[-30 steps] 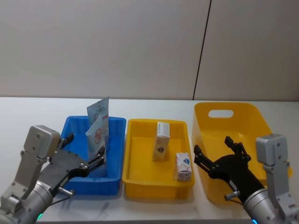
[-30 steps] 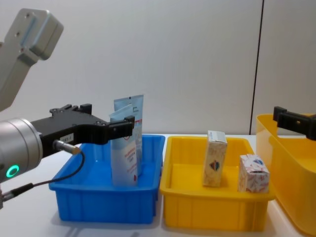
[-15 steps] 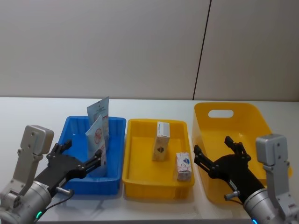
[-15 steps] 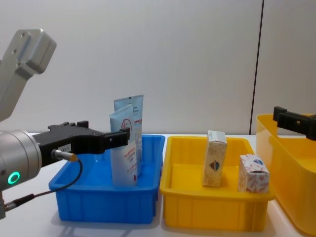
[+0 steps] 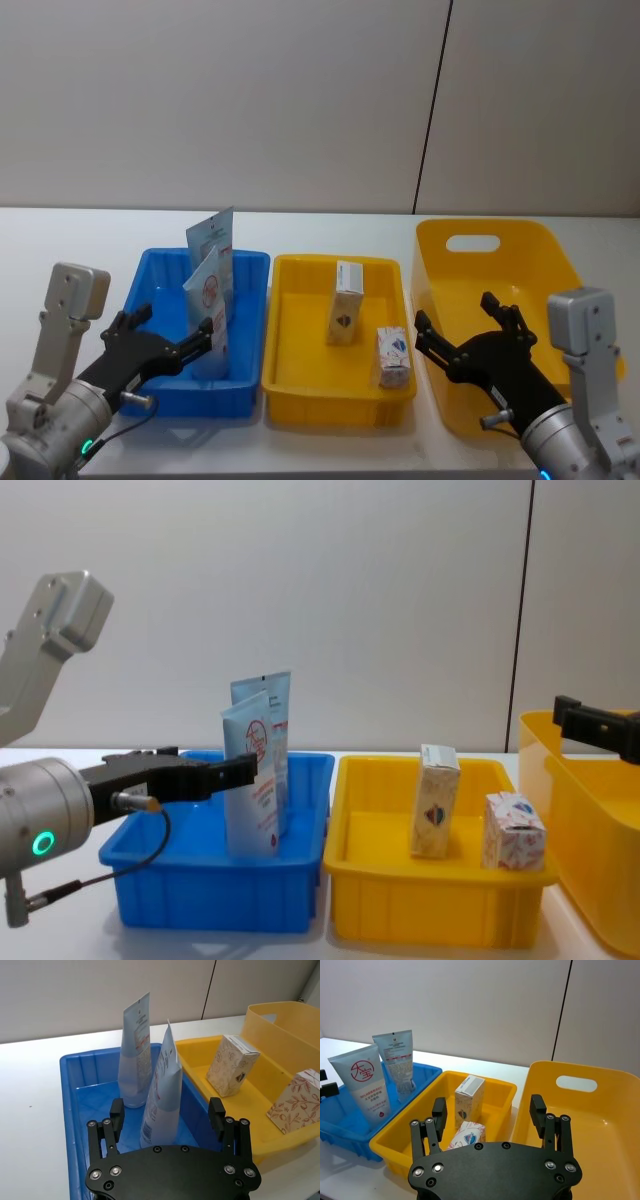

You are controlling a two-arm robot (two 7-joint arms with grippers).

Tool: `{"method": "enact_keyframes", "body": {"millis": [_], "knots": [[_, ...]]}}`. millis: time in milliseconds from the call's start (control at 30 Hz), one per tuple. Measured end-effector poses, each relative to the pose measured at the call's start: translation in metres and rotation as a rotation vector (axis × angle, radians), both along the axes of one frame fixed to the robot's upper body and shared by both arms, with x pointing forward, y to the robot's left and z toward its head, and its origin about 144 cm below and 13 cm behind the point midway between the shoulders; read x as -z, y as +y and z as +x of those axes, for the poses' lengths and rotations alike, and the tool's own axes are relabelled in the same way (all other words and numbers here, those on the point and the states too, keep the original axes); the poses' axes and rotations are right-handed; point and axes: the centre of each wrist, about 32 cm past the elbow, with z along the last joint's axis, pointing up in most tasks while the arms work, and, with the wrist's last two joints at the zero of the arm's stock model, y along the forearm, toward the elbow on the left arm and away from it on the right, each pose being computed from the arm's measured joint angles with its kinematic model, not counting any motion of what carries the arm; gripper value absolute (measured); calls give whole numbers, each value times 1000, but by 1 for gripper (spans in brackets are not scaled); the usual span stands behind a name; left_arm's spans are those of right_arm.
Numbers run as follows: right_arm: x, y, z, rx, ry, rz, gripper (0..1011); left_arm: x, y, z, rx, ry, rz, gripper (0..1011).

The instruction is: Bimanual collaborative sorting of washing and personal care products

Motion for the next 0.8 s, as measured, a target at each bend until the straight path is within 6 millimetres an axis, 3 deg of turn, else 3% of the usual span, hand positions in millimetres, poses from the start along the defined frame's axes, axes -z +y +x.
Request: {"method": "enact_keyframes", "body": {"millis": [800], "knots": [[0, 0, 0, 0, 0, 0, 1003, 20, -2, 45, 68, 71, -81, 1001]]}}
